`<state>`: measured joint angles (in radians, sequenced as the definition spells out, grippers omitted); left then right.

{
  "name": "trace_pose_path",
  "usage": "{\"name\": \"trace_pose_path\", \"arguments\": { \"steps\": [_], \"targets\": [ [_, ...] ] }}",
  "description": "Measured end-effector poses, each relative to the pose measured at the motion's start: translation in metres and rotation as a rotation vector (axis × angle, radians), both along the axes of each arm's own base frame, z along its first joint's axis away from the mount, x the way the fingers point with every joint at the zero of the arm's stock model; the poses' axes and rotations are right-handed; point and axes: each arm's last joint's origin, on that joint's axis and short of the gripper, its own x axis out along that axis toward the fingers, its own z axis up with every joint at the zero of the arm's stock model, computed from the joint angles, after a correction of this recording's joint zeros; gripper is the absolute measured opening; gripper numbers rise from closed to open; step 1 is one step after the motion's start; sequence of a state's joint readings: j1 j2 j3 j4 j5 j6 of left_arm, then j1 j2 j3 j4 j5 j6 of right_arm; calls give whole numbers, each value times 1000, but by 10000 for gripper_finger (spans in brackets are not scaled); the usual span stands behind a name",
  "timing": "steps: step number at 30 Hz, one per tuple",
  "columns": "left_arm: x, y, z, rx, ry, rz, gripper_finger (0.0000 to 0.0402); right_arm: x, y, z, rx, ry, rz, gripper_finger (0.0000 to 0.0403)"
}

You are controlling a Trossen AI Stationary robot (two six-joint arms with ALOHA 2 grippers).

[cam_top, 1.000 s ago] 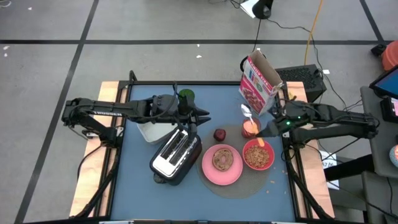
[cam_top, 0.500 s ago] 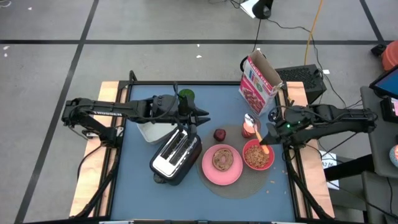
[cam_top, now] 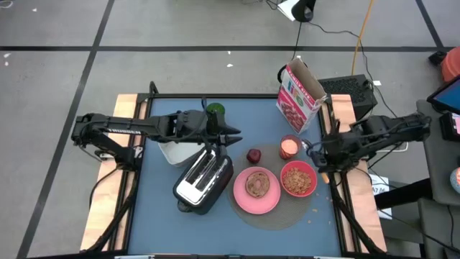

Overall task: Arrange a breakfast setting
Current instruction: Put the yellow spoon to the right of the red bowl

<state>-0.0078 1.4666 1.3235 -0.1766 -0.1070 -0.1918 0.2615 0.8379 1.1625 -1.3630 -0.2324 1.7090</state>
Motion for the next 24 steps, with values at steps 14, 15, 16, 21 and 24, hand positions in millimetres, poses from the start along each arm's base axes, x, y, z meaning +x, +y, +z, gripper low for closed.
{"name": "trace_pose_path", "arguments": {
  "steps": [14, 15, 16, 21, 24],
  "targets": [
    [-2, 0, -4, 38, 51, -13, 125, 4, 26, -18, -69, 388, -32, 26],
    [-2, 0, -4, 39, 51, -14, 125, 4, 28, -19, -75, 404, -39, 26],
    [-2, 0, -4, 38, 51, -14, 125, 4, 31, -20, -82, 420, -44, 26],
    [-2, 0, -4, 38, 51, -14, 124, 10, 43, -28, -128, 494, -45, 26],
    [-2, 0, -4, 38, 51, -14, 124, 11, 50, -38, -165, 550, -46, 26]
  ]
}}
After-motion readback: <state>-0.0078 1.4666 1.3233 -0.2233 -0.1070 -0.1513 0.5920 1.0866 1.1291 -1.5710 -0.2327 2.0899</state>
